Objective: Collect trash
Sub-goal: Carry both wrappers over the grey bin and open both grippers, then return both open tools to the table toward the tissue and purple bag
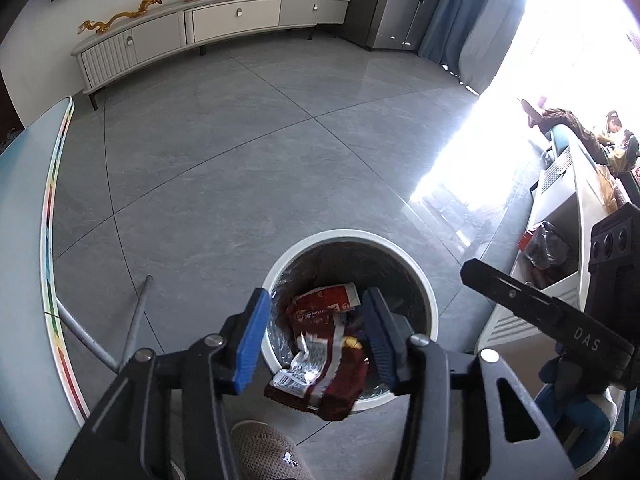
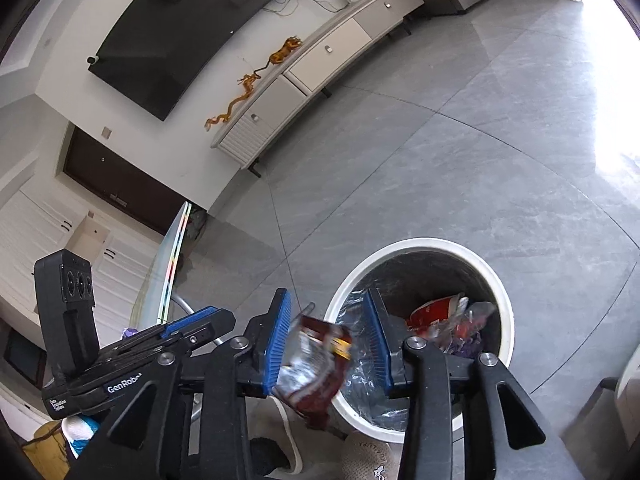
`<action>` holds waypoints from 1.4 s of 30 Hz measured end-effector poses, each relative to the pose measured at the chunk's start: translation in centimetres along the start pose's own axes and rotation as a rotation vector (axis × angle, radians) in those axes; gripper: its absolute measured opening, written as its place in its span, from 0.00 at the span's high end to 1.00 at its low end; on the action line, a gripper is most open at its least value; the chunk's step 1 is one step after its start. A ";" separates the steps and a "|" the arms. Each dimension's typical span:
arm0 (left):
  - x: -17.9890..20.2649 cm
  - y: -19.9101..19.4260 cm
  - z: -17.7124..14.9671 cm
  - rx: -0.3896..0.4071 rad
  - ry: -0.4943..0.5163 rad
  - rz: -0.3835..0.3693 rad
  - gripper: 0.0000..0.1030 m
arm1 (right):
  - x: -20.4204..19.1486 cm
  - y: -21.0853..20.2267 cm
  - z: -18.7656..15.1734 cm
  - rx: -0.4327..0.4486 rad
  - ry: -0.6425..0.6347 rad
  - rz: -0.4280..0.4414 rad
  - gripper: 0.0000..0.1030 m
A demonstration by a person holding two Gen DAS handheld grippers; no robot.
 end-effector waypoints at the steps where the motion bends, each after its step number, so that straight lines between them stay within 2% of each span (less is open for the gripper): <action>1: 0.0 -0.4 0.1 0.008 0.001 -0.003 0.54 | 0.1 0.0 0.2 0.002 -0.002 -0.005 0.60; 8: -1.3 -5.7 0.6 0.130 -0.008 0.063 0.54 | -0.9 -2.1 0.3 0.048 -0.070 -0.069 0.59; 12: -2.6 -10.0 0.5 0.232 -0.026 0.141 0.54 | -3.1 -3.6 0.0 0.080 -0.163 -0.127 0.58; 17: -4.8 -15.9 -0.7 0.349 -0.043 0.251 0.54 | -6.7 -5.4 -0.8 0.125 -0.265 -0.154 0.54; 23: -7.6 -23.2 -3.5 0.471 -0.060 0.388 0.54 | -11.4 -6.7 -2.5 0.166 -0.389 -0.172 0.44; 27: -9.8 -28.0 -6.1 0.520 -0.104 0.449 0.54 | -15.0 -7.4 -3.8 0.184 -0.457 -0.169 0.42; 29: -10.7 -30.0 -7.4 0.542 -0.122 0.482 0.53 | -16.8 -7.9 -4.4 0.201 -0.478 -0.162 0.36; 38: -15.0 -37.9 -13.2 0.641 -0.220 0.602 0.38 | -24.3 -10.4 -7.6 0.249 -0.599 -0.123 0.28; 42: -16.7 -40.0 -15.4 0.675 -0.254 0.619 0.36 | -27.1 -11.6 -8.9 0.267 -0.647 -0.122 0.24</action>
Point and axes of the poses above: each gripper's, at about its wrist camera, not at the fingertips, and y roughly the way its jaws point, x to its right, z to its top, the point moved 9 cm from there along y, roughly the way its jaws point, and after that the axes turned 7 degrees about -z, right-handed, at the moved point
